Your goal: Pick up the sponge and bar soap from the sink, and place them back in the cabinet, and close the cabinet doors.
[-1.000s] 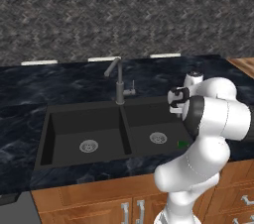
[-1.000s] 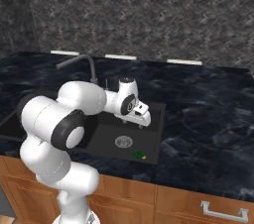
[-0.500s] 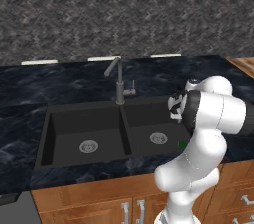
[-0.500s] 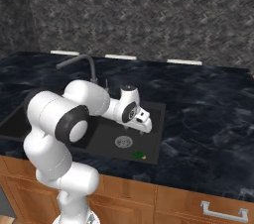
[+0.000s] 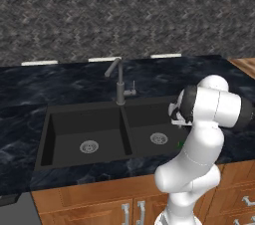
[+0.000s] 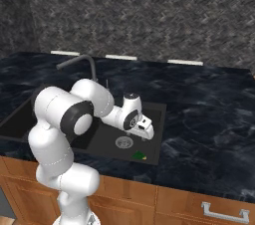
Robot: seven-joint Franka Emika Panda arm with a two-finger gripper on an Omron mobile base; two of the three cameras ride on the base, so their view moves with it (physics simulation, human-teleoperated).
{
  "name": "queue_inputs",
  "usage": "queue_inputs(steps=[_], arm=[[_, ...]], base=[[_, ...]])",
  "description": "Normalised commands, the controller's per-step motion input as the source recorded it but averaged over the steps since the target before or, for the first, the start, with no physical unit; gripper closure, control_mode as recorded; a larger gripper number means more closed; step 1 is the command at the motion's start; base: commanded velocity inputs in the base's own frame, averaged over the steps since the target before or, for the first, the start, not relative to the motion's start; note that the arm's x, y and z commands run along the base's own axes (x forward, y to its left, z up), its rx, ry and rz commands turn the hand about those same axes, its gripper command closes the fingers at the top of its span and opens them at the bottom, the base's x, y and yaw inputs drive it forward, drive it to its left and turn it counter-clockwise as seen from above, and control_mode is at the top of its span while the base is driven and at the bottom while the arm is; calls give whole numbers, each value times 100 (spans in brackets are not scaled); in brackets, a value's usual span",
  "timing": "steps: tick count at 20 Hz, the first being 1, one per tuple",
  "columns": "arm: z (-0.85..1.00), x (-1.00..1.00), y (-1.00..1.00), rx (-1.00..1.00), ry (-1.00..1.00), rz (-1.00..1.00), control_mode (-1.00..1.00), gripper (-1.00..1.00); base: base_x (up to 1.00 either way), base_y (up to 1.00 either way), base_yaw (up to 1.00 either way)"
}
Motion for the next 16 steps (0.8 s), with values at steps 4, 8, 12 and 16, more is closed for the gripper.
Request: queue_inputs(steps=[4,8,12,16], arm=[[-25,0,0,0,0,0,-100,-100],[-22,0,0,0,0,0,-100,-100],[-19,0,0,0,0,0,-100,-100],[-18,0,0,0,0,0,-100,-100]], base=[[0,0,0],[0,0,0],[0,0,0],[0,0,0]])
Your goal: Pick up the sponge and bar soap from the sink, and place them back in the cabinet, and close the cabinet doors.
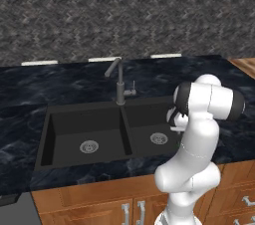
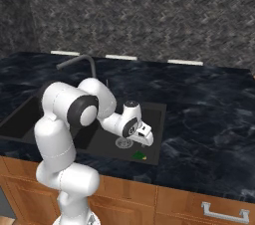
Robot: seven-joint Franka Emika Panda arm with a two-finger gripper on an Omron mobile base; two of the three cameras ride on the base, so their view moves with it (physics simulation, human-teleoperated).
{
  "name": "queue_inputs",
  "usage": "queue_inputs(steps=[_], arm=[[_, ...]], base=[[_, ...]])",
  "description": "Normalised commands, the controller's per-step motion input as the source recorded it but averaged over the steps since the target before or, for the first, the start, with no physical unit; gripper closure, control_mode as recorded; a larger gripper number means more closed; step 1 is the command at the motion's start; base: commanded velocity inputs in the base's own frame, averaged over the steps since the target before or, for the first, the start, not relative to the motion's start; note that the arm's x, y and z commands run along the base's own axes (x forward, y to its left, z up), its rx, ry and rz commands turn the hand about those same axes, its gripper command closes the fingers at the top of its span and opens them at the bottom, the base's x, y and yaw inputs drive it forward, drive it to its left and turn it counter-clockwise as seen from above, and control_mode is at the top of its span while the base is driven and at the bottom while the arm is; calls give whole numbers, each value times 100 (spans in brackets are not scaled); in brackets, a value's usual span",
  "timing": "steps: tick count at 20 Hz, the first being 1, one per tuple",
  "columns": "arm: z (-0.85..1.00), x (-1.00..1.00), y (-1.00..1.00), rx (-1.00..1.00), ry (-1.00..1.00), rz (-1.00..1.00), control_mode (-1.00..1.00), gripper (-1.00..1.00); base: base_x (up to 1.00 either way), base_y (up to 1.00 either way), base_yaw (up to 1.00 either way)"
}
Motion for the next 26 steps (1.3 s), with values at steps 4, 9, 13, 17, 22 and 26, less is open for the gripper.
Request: queue_inputs(steps=[4,9,13,17,22,26], arm=[[-19,0,0,0,0,0,-100,-100],[-19,0,0,0,0,0,-100,-100],[-18,0,0,0,0,0,-100,-100],[-20,0,0,0,0,0,-100,-100],[-19,0,0,0,0,0,-100,-100],[-19,0,0,0,0,0,-100,-100]], base=[[0,0,0],[0,0,0],[0,0,0],[0,0,0],[0,0,0],[0,0,0]])
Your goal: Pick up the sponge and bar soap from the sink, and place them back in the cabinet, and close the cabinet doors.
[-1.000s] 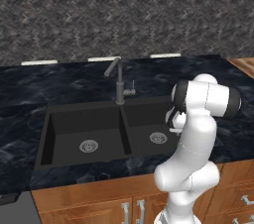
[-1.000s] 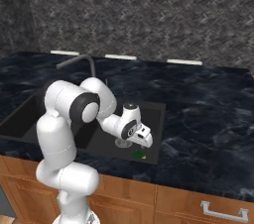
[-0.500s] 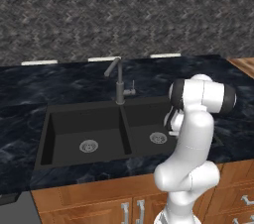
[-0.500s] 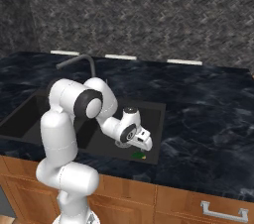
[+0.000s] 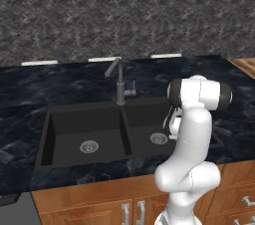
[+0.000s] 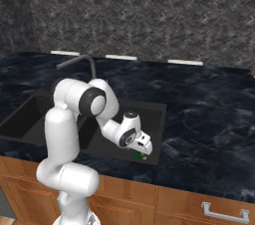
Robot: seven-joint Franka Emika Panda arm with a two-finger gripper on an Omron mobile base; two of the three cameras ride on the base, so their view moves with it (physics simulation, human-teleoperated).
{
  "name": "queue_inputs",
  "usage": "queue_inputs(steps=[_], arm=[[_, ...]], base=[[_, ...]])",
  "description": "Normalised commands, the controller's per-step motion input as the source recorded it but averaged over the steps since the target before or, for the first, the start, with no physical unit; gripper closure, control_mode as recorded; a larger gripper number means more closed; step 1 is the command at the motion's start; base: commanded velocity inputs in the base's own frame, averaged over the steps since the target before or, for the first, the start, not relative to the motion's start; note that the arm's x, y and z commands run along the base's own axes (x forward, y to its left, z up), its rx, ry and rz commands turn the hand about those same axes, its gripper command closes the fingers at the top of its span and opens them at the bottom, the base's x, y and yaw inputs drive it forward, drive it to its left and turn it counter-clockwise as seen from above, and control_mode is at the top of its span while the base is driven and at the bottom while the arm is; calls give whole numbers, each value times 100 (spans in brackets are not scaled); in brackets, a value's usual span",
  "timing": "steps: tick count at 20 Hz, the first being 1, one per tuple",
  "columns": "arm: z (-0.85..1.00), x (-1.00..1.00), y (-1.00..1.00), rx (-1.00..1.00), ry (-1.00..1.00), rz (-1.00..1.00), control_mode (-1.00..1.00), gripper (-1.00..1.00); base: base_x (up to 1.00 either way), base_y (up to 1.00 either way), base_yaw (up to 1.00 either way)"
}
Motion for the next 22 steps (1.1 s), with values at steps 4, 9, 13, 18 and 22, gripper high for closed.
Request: queue_inputs(steps=[4,9,13,18,22], arm=[[-16,1,0,0,0,0,-100,-100],[-13,3,0,0,0,0,-100,-100],[-11,3,0,0,0,0,-100,-100],[-9,4,0,0,0,0,-100,-100],[-12,8,0,0,0,0,-100,-100]], base=[[0,0,0],[0,0,0],[0,0,0],[0,0,0],[0,0,0]])
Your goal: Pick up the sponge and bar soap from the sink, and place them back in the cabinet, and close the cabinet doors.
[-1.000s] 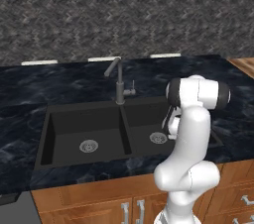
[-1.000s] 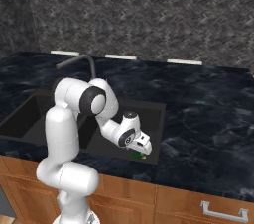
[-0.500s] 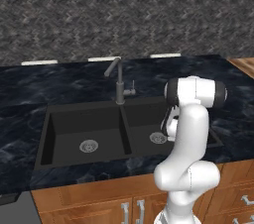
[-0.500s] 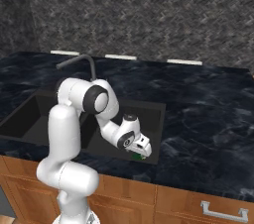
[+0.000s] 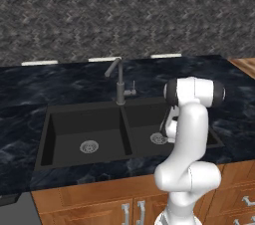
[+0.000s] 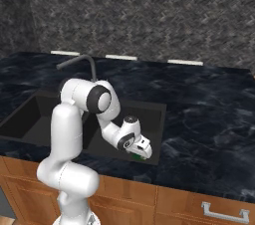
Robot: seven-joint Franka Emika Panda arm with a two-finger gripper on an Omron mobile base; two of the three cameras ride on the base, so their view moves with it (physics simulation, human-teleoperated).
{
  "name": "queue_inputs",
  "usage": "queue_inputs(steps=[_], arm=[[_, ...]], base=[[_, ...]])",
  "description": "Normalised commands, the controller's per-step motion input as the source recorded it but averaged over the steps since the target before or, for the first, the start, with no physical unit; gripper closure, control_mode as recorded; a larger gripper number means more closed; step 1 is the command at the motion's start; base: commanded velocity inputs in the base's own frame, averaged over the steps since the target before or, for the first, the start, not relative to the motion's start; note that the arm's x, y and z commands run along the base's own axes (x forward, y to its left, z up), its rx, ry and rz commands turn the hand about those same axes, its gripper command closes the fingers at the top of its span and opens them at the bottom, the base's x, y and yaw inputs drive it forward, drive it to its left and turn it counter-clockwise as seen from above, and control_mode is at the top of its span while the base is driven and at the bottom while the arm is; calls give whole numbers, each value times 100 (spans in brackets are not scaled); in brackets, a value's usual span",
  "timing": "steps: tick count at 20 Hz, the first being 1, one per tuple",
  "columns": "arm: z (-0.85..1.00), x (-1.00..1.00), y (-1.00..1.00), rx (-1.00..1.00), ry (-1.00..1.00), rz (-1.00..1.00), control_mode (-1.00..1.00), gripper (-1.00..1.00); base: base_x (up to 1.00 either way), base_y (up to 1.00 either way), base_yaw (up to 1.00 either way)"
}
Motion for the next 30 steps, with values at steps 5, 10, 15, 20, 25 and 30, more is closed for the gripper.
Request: queue_inputs(steps=[5,10,15,20,25,30], arm=[[-12,10,0,0,0,0,-100,-100],[-20,4,-2,0,0,0,-100,-100],[-19,0,-11,0,0,0,-100,-100],[-14,0,-10,0,0,0,-100,-100],[-13,0,0,0,0,0,-100,-100],[-10,0,0,0,0,0,-100,-100]], base=[[0,0,0],[0,0,0],[0,0,0],[0,0,0],[0,0,0],[0,0,0]])
